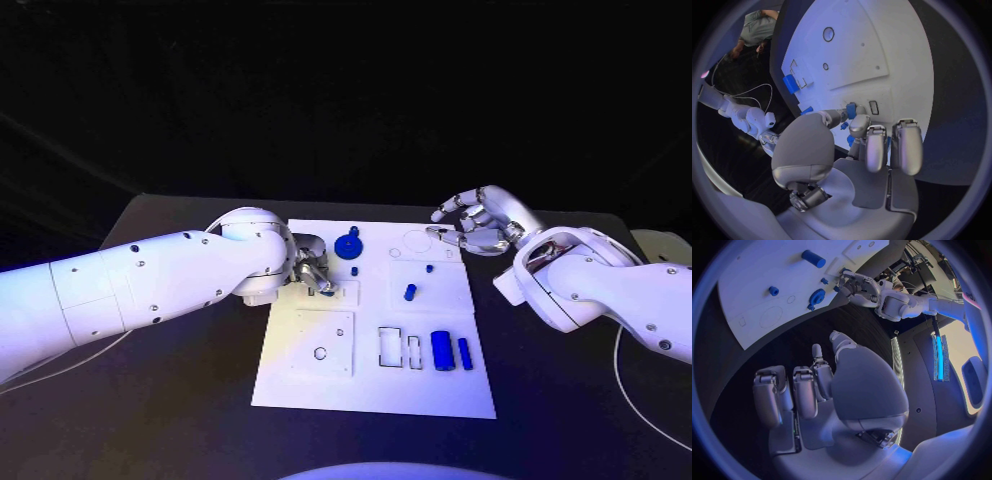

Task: Assemble the parts on the task board

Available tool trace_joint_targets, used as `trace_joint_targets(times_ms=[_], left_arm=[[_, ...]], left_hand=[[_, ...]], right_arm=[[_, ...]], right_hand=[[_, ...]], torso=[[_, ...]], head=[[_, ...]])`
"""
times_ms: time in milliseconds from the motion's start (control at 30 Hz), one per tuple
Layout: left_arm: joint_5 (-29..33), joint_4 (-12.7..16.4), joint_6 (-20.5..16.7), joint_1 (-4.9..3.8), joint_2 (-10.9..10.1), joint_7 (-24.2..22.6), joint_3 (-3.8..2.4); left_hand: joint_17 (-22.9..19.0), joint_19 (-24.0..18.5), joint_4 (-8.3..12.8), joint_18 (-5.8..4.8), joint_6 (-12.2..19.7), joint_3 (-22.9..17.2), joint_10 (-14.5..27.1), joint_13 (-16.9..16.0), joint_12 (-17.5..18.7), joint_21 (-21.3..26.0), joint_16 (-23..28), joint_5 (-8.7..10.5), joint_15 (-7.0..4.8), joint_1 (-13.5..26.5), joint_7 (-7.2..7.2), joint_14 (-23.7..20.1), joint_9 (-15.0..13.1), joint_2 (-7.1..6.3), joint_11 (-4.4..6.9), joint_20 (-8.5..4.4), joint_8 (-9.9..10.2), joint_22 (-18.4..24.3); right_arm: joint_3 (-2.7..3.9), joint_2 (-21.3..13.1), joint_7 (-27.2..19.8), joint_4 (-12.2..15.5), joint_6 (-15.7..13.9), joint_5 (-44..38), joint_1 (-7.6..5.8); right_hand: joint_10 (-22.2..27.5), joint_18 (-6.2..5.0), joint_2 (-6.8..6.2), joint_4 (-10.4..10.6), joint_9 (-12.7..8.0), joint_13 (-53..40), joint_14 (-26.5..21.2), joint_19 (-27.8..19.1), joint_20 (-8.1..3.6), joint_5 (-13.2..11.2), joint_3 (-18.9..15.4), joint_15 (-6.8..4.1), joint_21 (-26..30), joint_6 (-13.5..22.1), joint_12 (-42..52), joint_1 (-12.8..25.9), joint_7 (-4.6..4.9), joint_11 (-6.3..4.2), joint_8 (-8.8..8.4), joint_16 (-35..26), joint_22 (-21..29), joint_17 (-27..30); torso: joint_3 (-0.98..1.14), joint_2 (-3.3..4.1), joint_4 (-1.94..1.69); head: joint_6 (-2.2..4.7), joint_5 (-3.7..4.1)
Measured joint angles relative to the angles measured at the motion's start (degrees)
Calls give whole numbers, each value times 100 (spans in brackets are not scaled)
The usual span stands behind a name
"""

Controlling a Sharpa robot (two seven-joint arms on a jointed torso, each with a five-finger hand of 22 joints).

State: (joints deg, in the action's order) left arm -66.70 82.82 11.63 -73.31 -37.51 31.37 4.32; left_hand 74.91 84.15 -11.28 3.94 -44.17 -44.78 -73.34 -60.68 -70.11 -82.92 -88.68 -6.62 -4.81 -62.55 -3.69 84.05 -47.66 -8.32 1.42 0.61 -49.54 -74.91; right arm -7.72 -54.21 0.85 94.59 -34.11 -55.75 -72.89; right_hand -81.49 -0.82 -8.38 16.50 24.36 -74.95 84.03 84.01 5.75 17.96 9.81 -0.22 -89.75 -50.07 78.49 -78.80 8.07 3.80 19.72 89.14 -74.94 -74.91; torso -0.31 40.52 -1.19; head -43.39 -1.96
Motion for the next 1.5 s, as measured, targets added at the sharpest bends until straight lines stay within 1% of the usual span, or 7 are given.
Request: trace_joint_targets(times_ms=[333, 533, 600, 933, 1100, 1200, 1500], left_arm=[[10, -30, 39, -3, 16, 0, -1], [21, -52, 71, -7, 29, 3, -3], [27, -56, 79, -8, 35, 4, -4], [47, -91, 104, -11, 53, 9, -5], [54, -106, 110, -11, 59, 14, -5], [57, -115, 112, -13, 66, 16, -5], [64, -154, 119, -14, 88, 29, -5]], left_hand=[[0, -22, 1, -1, -1, -1, -31, -11, 0, 0, 0, 0, -20, 271, 1, -20, -119, 61, 31, -21, -78, 0], [0, 0, 73, -1, -3, -36, -52, -25, -24, 0, -23, 29, -42, 415, 2, 0, -122, 54, 52, -42, -101, 0], [0, 0, 276, 0, -11, -241, -52, -29, -31, 0, -23, 43, -42, 474, 10, 0, -121, 55, 52, -42, -102, 0], [0, -21, 300, 0, -32, -218, -51, -30, -45, 0, -23, 43, -41, 611, 14, -1, -121, 40, 51, -62, -102, 0], [0, -21, 300, 0, -84, -218, -51, -35, -47, 0, -23, 67, -41, 694, 65, -1, -121, 29, 51, -62, -103, 0], [-1, -21, 427, -1, -106, -314, -72, -43, -78, 0, -23, 77, -41, 784, 84, -1, -121, 0, 71, -62, -102, 0], [0, -21, 313, 0, -267, -169, -72, -43, -78, 0, -23, 98, -61, 949, 227, -21, -120, -28, 72, -62, -102, 1]], right_arm=[[0, -3, 0, -1, 0, -1, 0], [0, -6, 0, -1, 0, -1, 0], [0, -7, 0, -1, 0, -1, 1], [0, -14, -2, 4, -1, -1, 1], [0, -20, -2, 8, -2, -1, 1], [0, -23, -2, 9, -3, -1, 1], [0, -25, -1, 9, -4, -4, 1]], right_hand=[[0, 0, 0, 0, -1, 1, 0, 0, 0, 0, 0, 0, 0, 0, 0, 0, 0, 0, 0, 0, 1, 1], [0, 1, 24, 0, -1, 1, 0, 0, 0, 0, 0, 0, 0, 17, 0, 24, 18, 0, 0, -22, 1, 1], [0, 0, 24, 0, 2, 1, 0, 0, 0, 0, 0, 0, 0, 18, 0, 23, 18, 0, 0, -22, 1, 1], [0, 0, 23, 16, 3, 2, 0, 0, 0, 0, 16, 0, 0, 18, -22, 24, 18, 0, 22, -22, 2, -4], [0, 0, 1, 16, 3, 2, 0, 0, 0, 0, 16, 0, 0, 17, -22, 46, 18, 0, 22, -22, 2, -4], [0, 1, 0, 16, 3, 2, 0, 0, 0, 0, 16, 0, 0, 17, -22, 46, 17, 0, 22, -22, 3, -3], [0, 1, 1, 16, 7, 3, 0, 0, 0, 0, 16, 0, 0, 17, -22, 46, 18, 0, 22, -22, 3, -3]], torso=[[-1, 0, 2], [0, 0, 2], [0, 0, 2], [1, -2, 4], [1, -2, 6], [1, 1, 6], [0, 5, 6]], head=[[-13, -4], [-14, -4], [-14, -1], [-1, 7], [0, 18], [0, 25], [-13, 40]])
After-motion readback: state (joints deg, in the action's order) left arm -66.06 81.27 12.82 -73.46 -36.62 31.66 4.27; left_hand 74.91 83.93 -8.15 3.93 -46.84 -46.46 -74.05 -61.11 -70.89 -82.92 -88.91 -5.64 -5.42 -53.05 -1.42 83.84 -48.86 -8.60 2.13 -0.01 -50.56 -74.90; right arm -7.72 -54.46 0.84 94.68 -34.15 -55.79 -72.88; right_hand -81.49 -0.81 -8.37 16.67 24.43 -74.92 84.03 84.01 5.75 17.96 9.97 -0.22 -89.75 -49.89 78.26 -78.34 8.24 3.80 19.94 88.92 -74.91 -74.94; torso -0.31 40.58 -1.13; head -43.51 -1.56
